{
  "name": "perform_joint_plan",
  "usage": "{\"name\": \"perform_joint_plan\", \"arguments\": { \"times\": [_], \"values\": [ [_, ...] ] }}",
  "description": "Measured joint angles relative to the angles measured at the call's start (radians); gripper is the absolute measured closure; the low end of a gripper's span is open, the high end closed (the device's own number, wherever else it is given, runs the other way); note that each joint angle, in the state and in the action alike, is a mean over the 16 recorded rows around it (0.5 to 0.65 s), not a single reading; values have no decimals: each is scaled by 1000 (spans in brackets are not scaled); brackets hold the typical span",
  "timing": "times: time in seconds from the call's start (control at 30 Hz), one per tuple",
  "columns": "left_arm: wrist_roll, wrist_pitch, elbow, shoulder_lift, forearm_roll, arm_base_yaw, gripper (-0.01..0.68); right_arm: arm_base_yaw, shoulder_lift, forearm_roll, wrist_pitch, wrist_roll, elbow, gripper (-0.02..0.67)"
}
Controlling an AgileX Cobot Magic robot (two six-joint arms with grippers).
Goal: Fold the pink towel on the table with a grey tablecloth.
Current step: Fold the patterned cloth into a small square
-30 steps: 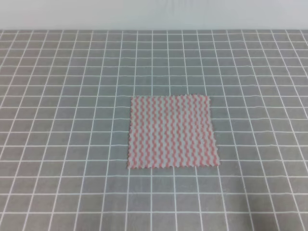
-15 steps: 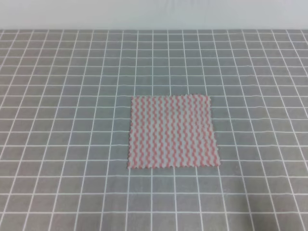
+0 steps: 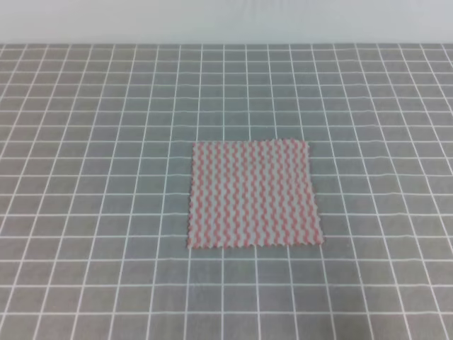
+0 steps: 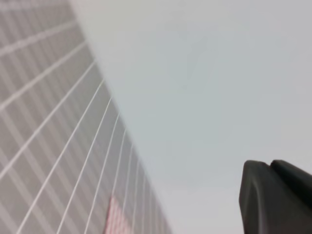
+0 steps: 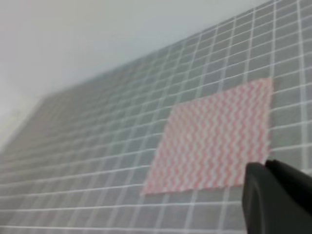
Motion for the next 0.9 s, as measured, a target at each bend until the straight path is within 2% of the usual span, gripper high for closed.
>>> {"name": "perform_joint_plan", "arguments": {
  "times": [0.17,0.33,0.47,0.63,0.73,0.9],
  "values": [
    [-5,-15,-2,-2,-56,0,672,0,98,-66,-5,-14,-65,651],
    [48,42,-41,15,-58,-6,672,0,225,-110,0,-35,-136,651],
    [183,135,-121,77,-57,-13,672,1,362,-162,61,-49,-241,651],
    [420,293,-289,257,-55,-23,672,23,564,-250,177,-60,-428,651],
    [586,394,-416,411,-53,-28,672,64,689,-338,252,-31,-555,651],
    [801,549,-622,710,-44,-32,672,184,878,-547,351,92,-729,651]
  ]
}}
